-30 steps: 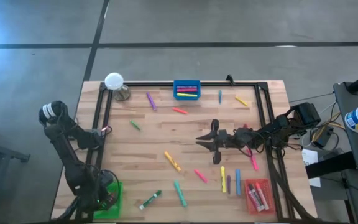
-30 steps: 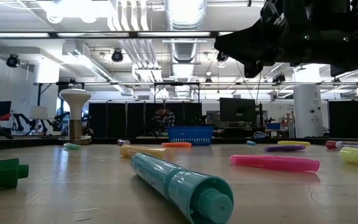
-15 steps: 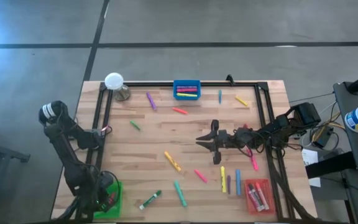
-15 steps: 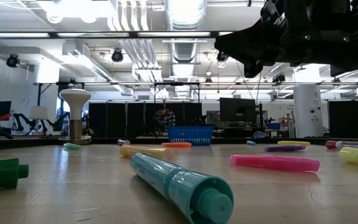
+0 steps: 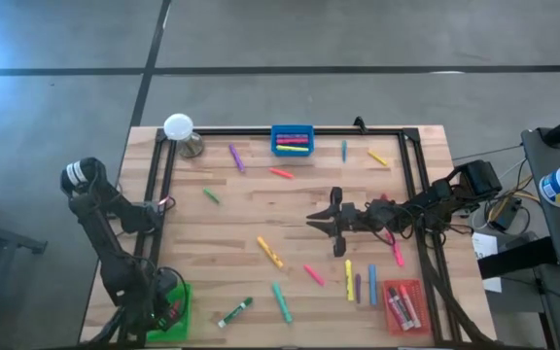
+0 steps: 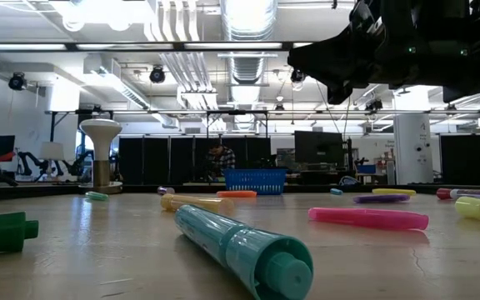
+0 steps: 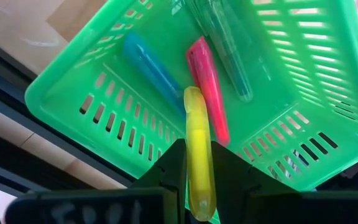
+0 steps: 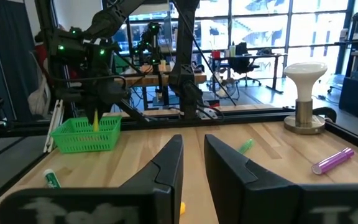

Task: Pick & Place Markers
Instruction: Put the left yellow pen into the green bin

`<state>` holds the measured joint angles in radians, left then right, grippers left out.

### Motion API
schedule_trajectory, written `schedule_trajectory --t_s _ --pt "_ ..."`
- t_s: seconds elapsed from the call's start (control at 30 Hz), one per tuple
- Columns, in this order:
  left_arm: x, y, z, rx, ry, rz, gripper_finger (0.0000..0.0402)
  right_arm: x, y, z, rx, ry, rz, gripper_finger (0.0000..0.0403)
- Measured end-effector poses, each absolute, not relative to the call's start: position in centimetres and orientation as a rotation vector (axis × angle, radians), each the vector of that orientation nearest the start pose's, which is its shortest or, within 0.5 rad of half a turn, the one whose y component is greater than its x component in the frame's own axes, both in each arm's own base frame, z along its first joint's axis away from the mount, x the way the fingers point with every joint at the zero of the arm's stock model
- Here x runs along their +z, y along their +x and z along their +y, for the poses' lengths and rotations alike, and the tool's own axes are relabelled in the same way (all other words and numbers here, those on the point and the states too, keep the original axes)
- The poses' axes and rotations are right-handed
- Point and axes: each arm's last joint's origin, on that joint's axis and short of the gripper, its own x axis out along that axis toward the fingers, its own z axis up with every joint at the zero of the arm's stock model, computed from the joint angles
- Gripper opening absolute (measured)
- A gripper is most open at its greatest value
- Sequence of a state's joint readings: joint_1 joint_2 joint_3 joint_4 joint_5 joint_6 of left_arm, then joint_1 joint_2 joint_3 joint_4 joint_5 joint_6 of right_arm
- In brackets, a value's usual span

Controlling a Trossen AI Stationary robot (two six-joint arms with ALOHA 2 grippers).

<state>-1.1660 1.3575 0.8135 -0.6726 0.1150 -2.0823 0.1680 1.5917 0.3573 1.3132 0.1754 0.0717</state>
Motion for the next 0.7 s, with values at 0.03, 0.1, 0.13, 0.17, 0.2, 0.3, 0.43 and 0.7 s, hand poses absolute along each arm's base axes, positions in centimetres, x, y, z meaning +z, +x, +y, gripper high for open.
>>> schedule_trajectory --t_s 0.03,0.1,0.13,0.17,0.2,0.3,0.43,0.7 --pt "19.55 9.08 -22.03 0.418 -0.989 1.573 0.0058 16.36 25.62 3.83 -0.005 0.085 -0.078 0.0058" --pt "19.55 9.08 -22.03 0.418 -0.989 1.573 0.0058 16.36 25.62 3.83 -0.005 0.085 -0.079 0.0057" --pt "19.55 9.08 -22.03 0.418 -0.989 1.573 0.0058 16.38 25.62 3.83 -0.005 0.086 -0.080 0.0057" --pt "19.55 9.08 -22.03 0.418 -0.989 1.573 0.0058 16.39 25.61 3.83 -0.005 0.088 -0.081 0.0057" --pt "19.55 9.08 -22.03 0.418 -0.989 1.573 0.0058 16.40 25.61 3.83 -0.004 0.093 -0.083 0.0056" --pt "19.55 9.08 -22.03 0.418 -0.989 1.573 0.0058 16.43 25.61 3.83 -0.003 0.117 -0.086 0.0056" --pt "19.55 9.09 -22.03 0.418 -0.989 1.564 0.0058 16.73 25.87 3.88 -0.003 0.114 -0.098 0.0056" --pt "19.53 9.29 -21.94 0.349 -0.919 1.496 0.0058 16.86 26.00 3.91 -0.003 0.101 -0.100 0.0056"
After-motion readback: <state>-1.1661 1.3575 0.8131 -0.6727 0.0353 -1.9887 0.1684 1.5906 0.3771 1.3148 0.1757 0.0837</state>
